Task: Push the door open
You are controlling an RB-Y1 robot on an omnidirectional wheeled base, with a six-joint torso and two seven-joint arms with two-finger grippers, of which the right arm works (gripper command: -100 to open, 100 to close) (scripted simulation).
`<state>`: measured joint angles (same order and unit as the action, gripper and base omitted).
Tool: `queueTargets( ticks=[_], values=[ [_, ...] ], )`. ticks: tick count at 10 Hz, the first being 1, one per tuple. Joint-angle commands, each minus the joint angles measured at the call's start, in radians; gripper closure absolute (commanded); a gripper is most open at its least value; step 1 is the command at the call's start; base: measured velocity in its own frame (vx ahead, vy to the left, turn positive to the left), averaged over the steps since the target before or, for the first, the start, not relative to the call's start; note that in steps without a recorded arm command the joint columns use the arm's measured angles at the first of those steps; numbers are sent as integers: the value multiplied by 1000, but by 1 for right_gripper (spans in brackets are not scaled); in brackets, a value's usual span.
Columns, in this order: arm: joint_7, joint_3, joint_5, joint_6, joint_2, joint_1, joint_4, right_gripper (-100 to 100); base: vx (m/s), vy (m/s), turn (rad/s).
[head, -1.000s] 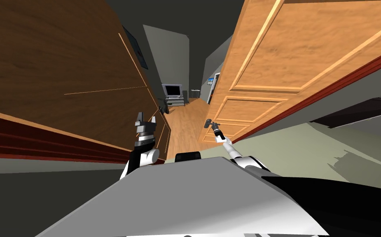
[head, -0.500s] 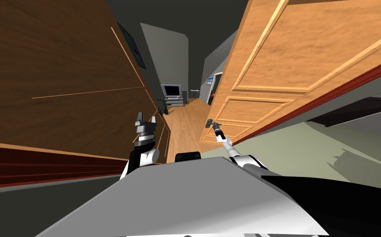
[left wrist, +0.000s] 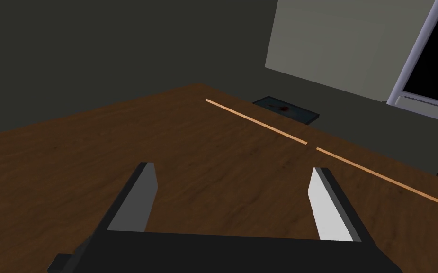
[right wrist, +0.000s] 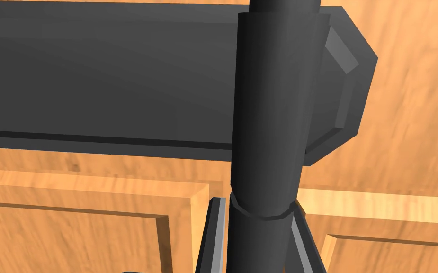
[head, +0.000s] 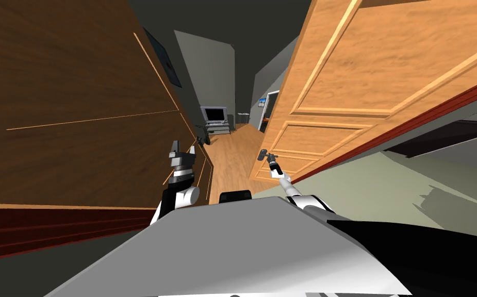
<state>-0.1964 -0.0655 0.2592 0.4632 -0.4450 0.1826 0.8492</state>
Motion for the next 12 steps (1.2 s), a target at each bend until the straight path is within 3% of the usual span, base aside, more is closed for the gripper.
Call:
queueTargets(
  ticks=[1, 9, 10, 12],
  values=[
    [9, -28, 3, -4, -11, 6, -2, 100, 130, 72, -48],
    [49, -114, 5, -9, 13, 35, -65, 100, 157, 58, -43],
    [50, -112, 6, -18, 15, 22, -48, 100, 76, 15, -27],
    [58, -134, 11, -16, 11, 21, -56, 100, 152, 13, -44]
  ],
)
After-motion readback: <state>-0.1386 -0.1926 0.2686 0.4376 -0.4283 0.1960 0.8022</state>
